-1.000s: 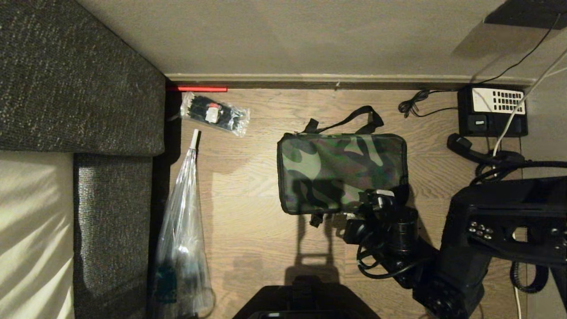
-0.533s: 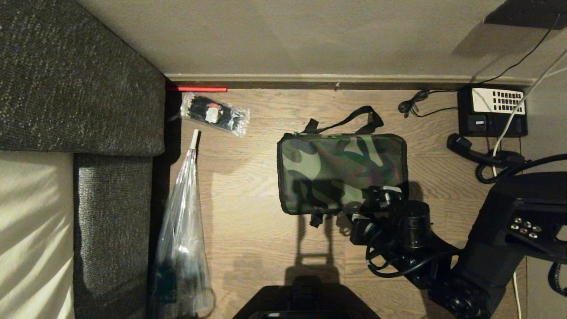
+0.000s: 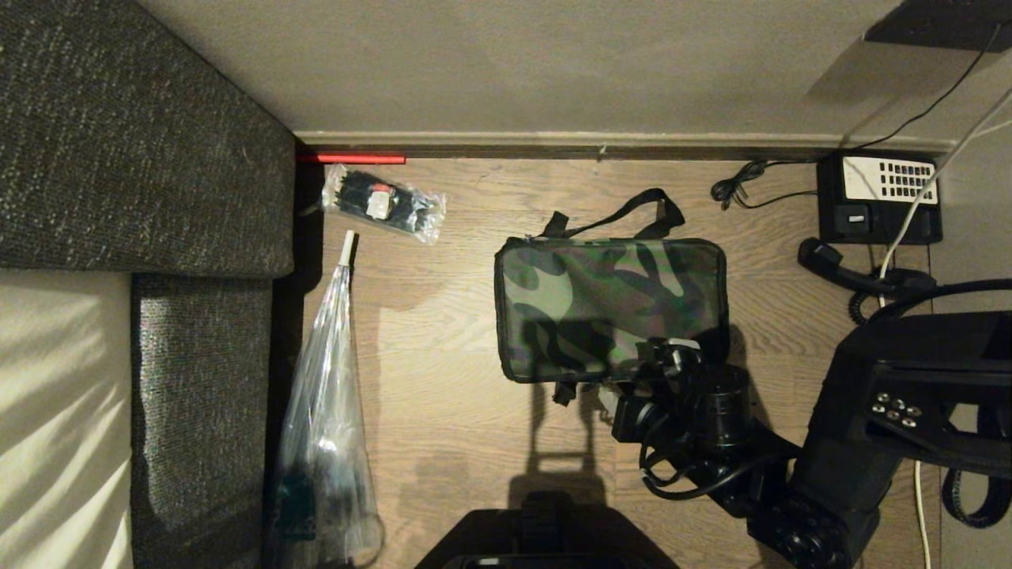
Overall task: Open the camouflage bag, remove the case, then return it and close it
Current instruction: Open the top of the storage box
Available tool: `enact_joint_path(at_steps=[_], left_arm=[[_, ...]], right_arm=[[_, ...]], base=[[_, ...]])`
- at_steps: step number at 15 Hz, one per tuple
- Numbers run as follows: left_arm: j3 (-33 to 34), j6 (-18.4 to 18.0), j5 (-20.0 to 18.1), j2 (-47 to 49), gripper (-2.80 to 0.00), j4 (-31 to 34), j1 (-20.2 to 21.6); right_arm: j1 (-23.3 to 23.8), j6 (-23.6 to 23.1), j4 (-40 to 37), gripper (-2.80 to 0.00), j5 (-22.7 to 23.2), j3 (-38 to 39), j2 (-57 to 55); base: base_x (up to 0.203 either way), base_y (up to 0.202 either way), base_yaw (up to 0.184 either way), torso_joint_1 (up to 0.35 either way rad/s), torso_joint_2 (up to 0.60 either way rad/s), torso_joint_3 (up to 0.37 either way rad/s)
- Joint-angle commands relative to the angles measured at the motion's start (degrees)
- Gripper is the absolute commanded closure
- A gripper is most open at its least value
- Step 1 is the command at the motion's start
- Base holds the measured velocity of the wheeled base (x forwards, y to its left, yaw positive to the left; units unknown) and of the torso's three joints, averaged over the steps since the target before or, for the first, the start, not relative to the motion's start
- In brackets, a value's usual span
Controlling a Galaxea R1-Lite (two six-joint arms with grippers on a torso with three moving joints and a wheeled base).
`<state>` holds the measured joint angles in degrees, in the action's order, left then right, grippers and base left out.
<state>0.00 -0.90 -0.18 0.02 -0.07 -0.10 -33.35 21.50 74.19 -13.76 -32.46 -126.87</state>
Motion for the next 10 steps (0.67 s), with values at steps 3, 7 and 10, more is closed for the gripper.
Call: enact_joint_path(at_steps=[3, 7, 10], left_arm=[[0.0, 0.02, 0.01, -0.02, 0.0, -0.02, 0.01], [0.0, 0.02, 0.01, -0.02, 0.0, -0.02, 0.01], [0.0, -0.02, 0.01, -0.02, 0.0, -0.02, 0.01]], right_arm=[[-0.13, -0.04, 1.86, -2.8, -0.49, -0.27, -3.83], [-0.31, -2.22, 1.61, -2.8, 0.18, -2.86, -6.18], [-0.43, -5.39, 5.56, -2.8, -0.25, -7.12, -11.53]], base=[[0.0, 0.0, 0.0, 0.0, 0.0, 0.0], [0.0, 0.0, 0.0, 0.0, 0.0, 0.0], [0.0, 0.0, 0.0, 0.0, 0.0, 0.0]])
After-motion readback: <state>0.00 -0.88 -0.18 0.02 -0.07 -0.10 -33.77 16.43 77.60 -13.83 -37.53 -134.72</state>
